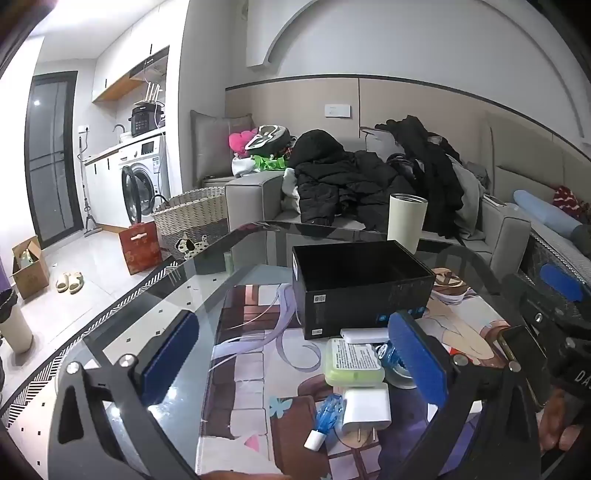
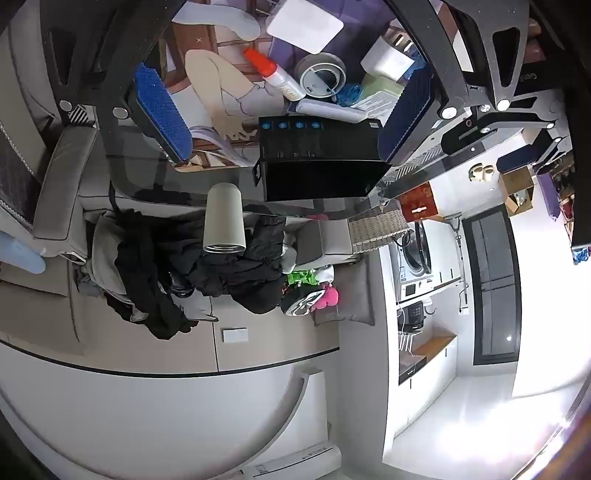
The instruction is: Organize rigid objects
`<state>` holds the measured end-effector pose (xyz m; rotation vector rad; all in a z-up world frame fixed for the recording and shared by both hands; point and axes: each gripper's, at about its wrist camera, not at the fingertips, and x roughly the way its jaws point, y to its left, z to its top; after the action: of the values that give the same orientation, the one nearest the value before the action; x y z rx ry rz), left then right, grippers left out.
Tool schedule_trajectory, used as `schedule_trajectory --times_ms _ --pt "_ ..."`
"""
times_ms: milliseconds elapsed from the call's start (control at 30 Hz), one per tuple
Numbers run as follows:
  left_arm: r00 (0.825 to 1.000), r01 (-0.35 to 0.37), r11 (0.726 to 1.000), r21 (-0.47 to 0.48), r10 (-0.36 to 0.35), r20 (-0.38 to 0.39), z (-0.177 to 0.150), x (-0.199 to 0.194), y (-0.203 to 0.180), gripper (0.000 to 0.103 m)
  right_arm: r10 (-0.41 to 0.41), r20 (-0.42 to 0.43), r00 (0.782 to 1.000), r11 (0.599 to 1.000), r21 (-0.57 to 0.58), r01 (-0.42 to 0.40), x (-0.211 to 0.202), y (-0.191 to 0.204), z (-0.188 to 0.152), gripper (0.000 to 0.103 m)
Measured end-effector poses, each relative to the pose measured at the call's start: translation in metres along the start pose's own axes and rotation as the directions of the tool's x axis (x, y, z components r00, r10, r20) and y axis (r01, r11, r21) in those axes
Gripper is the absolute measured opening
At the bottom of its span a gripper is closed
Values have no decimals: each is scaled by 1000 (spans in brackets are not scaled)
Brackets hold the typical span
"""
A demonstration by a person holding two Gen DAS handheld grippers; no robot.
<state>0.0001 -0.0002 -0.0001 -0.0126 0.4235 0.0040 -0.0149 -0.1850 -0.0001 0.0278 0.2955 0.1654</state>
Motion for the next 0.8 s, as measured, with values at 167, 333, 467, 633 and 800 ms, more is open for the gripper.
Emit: schedule_trajectory --times_ms 167,333,467,633,800 --pt "1000 3 1000 -8 -3 8 0 -1 0 103 -1 -7 1000 1000 -5 1 1 0 0 102" --pt "1000 0 1000 -7 0 8 -1 -2 1 103 3 -10 1000 1000 -13 -3 3 4 -2 102" --pt "1000 4 1000 -14 -4 6 0 -2 2 103 2 -12 1000 1000 -15 -2 4 4 -4 102" --pt "1000 4 1000 -15 -3 6 1 -3 2 103 5 -15 1000 1000 -11 -5 4 3 -3 102" --pt "1000 2 1000 -13 -2 6 1 -3 2 103 4 -15 1000 1000 -8 -4 7 4 -2 102"
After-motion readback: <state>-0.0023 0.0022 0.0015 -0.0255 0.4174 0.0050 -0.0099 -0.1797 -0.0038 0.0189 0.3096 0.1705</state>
